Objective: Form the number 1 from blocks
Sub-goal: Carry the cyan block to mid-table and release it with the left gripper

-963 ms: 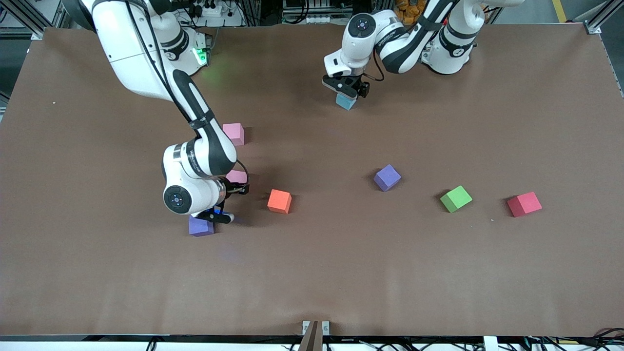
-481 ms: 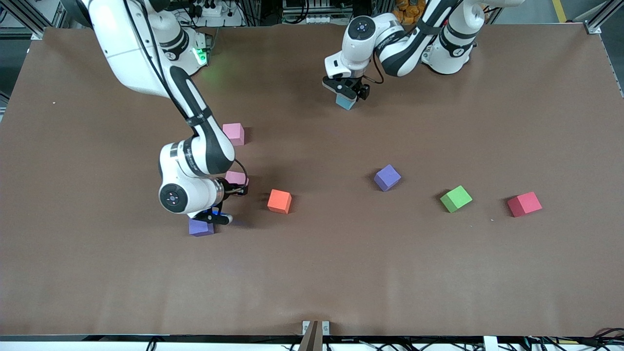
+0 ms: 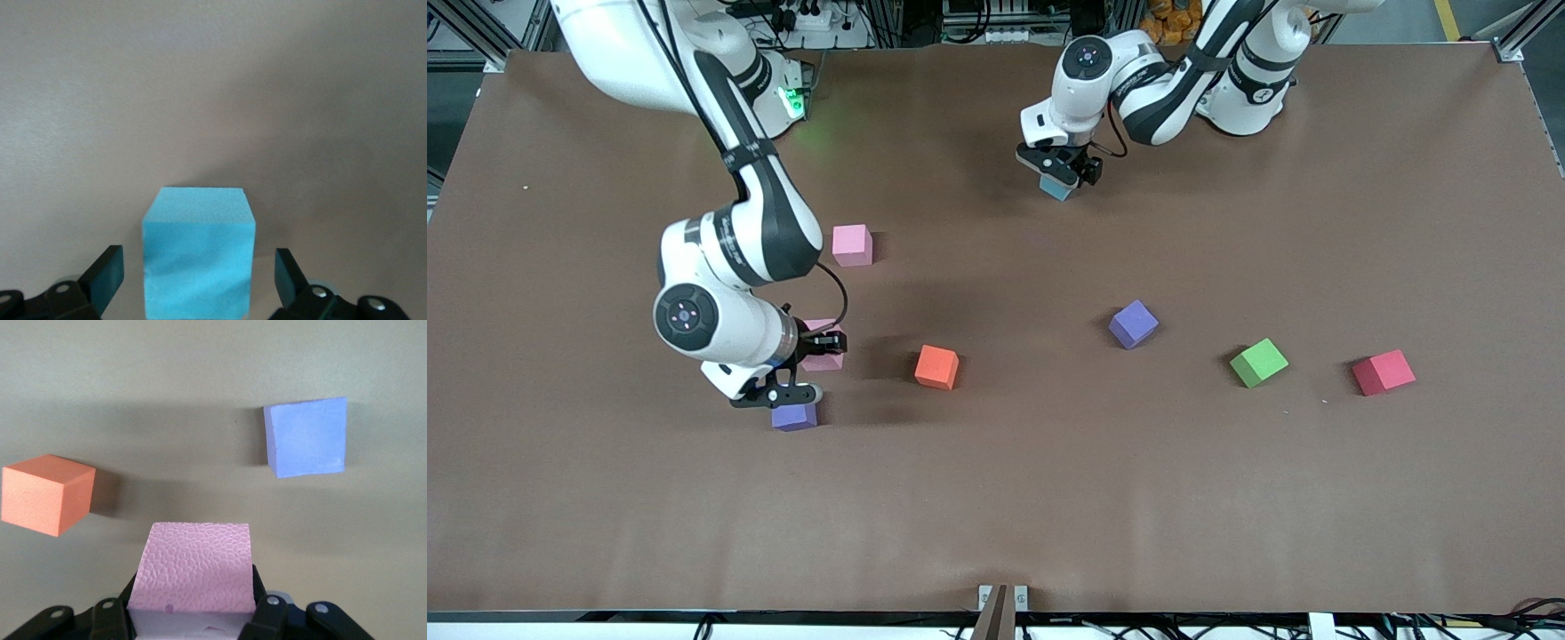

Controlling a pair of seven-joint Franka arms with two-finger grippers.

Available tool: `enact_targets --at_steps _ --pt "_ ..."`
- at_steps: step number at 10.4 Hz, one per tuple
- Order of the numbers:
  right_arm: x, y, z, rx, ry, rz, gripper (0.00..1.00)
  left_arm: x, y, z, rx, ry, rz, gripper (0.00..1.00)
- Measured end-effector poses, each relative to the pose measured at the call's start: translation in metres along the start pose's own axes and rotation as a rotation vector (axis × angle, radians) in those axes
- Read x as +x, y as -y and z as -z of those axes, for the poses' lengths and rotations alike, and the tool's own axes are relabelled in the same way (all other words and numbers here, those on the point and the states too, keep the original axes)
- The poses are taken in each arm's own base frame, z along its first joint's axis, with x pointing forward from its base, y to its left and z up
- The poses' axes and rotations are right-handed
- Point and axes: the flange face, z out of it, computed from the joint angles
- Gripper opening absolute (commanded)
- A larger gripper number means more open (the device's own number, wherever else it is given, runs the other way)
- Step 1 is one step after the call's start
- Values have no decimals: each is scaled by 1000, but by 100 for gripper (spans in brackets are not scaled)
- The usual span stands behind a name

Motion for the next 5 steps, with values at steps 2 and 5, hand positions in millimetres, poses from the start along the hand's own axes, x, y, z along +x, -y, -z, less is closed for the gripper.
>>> enact_targets --at_steps 2,5 --pt "-7 0 -8 -7 21 17 58 -2 -2 -5 -2 9 -2 6" --pt "-15 1 -1 -44 9 65 58 7 5 -3 -7 0 33 0"
